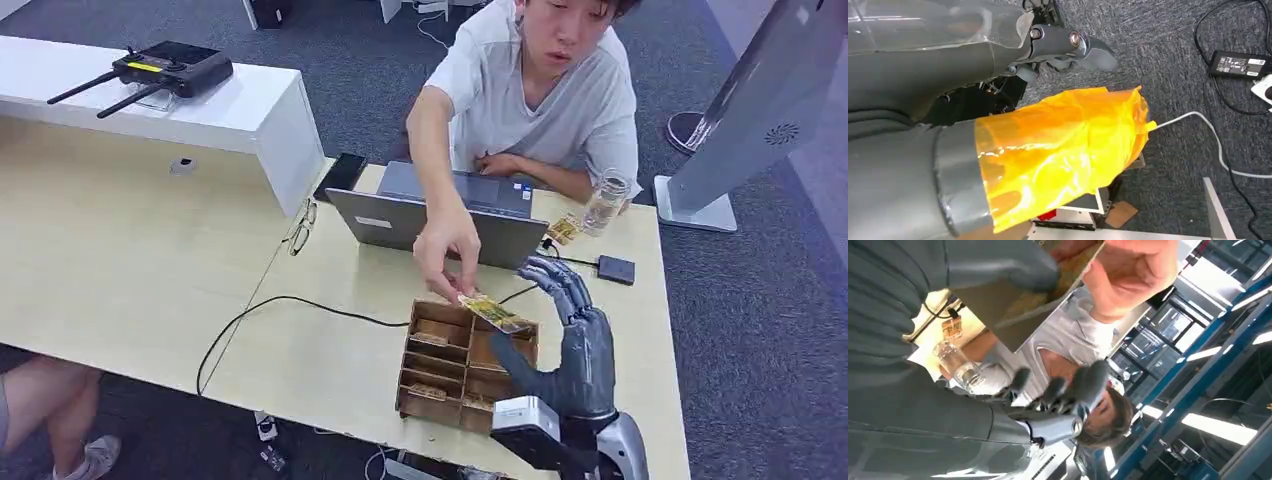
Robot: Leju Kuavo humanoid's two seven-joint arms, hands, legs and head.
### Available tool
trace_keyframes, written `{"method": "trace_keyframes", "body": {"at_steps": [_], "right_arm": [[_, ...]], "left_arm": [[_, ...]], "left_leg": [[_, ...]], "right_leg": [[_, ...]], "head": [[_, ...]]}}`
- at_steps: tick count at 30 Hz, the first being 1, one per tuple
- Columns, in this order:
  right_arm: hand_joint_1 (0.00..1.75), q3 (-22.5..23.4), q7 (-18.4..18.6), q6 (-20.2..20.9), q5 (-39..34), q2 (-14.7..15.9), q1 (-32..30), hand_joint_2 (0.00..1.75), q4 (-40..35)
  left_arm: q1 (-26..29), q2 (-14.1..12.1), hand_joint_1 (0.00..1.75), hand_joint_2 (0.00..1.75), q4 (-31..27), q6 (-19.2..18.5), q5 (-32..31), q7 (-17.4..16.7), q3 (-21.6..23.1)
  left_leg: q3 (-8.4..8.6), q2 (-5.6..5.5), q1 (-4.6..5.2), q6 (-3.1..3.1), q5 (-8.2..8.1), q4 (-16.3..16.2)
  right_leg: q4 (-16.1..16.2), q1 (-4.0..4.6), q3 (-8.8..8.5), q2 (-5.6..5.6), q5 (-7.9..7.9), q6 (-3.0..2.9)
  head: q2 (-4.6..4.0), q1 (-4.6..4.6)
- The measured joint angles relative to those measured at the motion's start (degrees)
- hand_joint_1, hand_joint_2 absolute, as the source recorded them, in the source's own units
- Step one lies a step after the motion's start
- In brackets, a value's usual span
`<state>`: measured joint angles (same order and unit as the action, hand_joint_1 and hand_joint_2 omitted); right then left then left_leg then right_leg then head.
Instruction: Pass the card to the sensor for recognition and then transmit it.
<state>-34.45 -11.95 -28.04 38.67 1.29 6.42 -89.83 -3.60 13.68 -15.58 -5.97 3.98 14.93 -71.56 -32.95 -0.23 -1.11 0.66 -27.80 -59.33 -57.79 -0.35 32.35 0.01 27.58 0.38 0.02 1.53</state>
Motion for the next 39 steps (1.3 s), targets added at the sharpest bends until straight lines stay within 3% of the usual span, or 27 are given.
{"method": "trace_keyframes", "body": {"at_steps": [8, 9, 20, 39], "right_arm": [[1.48, 0.02, 0.41, 0.11, 0.35, -0.83, 0.01, 1.75, 0.0], [1.64, 0.04, 0.41, 0.11, 0.35, -0.87, 0.01, 1.75, 0.0], [1.75, 0.31, -0.77, 0.02, -0.46, -0.74, -0.21, 1.75, 0.5], [1.75, 0.31, -0.77, 1.14, -1.49, -0.65, -1.18, 1.75, 0.48]], "left_arm": [[-0.01, 0.0, 0.0, 0.0, 0.0, 0.0, 0.02, -0.02, 0.04], [-0.01, 0.0, 0.0, 0.0, 0.0, 0.0, 0.02, 0.0, 0.04], [0.05, 0.0, 0.0, 0.0, 0.0, 0.04, 0.15, 0.09, 0.15], [0.11, 0.02, 0.0, 0.0, 0.15, 0.31, 0.55, 0.26, 0.39]], "left_leg": [[0.0, 0.0, 0.0, 0.0, 0.0, 0.0], [0.0, 0.0, 0.0, 0.0, 0.0, 0.0], [-0.01, 0.0, 0.0, 0.0, 0.0, 0.0], [-0.02, 0.0, 0.0, 0.0, 0.0, 0.0]], "right_leg": [[0.0, 0.0, 0.0, 0.0, 0.0, 0.0], [0.0, 0.0, 0.0, 0.0, 0.0, 0.0], [0.0, 0.0, 0.02, 0.0, 0.0, 0.0], [0.0, 0.0, 0.04, 0.01, 0.0, 0.0]], "head": [[0.0, 0.02], [0.0, 0.0], [0.0, 0.02], [0.0, 0.0]]}}
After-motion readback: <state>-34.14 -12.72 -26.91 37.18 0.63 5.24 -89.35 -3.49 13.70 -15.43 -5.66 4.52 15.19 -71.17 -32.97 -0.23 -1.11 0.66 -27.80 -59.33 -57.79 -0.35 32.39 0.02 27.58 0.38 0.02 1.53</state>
